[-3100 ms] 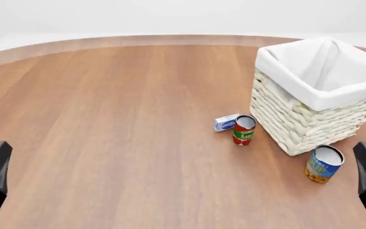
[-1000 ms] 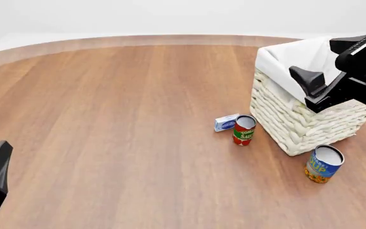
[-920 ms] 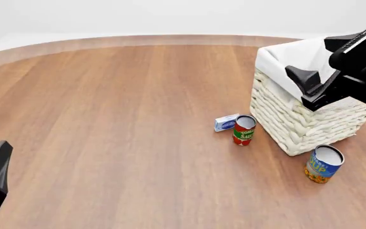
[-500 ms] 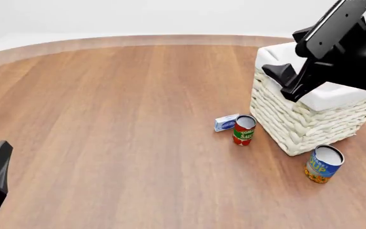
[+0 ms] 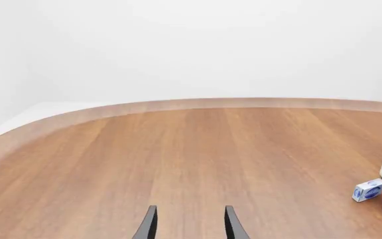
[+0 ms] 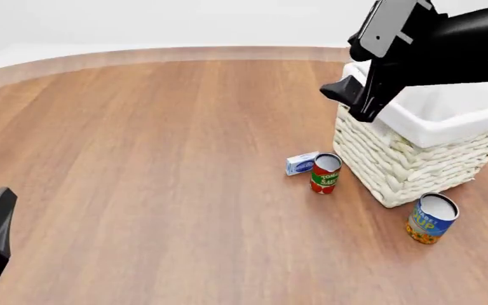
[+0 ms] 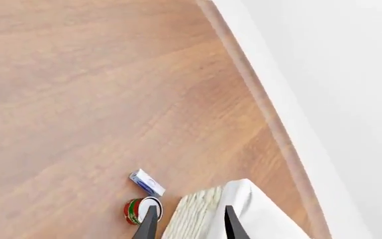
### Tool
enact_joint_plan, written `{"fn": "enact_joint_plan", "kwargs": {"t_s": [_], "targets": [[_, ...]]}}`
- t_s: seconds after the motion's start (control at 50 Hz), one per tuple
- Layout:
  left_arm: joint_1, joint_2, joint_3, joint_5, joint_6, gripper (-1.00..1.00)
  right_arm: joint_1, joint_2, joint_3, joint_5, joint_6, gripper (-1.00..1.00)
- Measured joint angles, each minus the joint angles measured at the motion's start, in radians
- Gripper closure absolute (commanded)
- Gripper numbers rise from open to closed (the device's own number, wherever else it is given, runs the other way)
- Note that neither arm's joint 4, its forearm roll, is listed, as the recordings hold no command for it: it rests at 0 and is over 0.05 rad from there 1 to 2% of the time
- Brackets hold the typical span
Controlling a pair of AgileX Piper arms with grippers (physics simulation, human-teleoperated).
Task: Pick up the alphabet soup and the cream cheese box, and put them in the basket.
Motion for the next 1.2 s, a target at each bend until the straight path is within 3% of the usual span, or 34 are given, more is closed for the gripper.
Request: {"fn": "enact_joint_plan", "kwargs": {"t_s": [0.3, 0.64, 1.2], "targets": [[0.0, 0.0, 0.0, 0.0, 0.0, -1.0, 0.028, 0.084, -0.089, 0.089, -0.079, -1.0], [0.0, 0.0, 0.0, 0.0, 0.0, -1.0, 0.058, 0.134, -0.087, 0.111, -0.14, -1.0], [0.0, 0.0, 0.0, 0.0, 0.0, -1.0, 0.075, 0.155, -0.071, 0.115, -0.173, -1.0]]}}
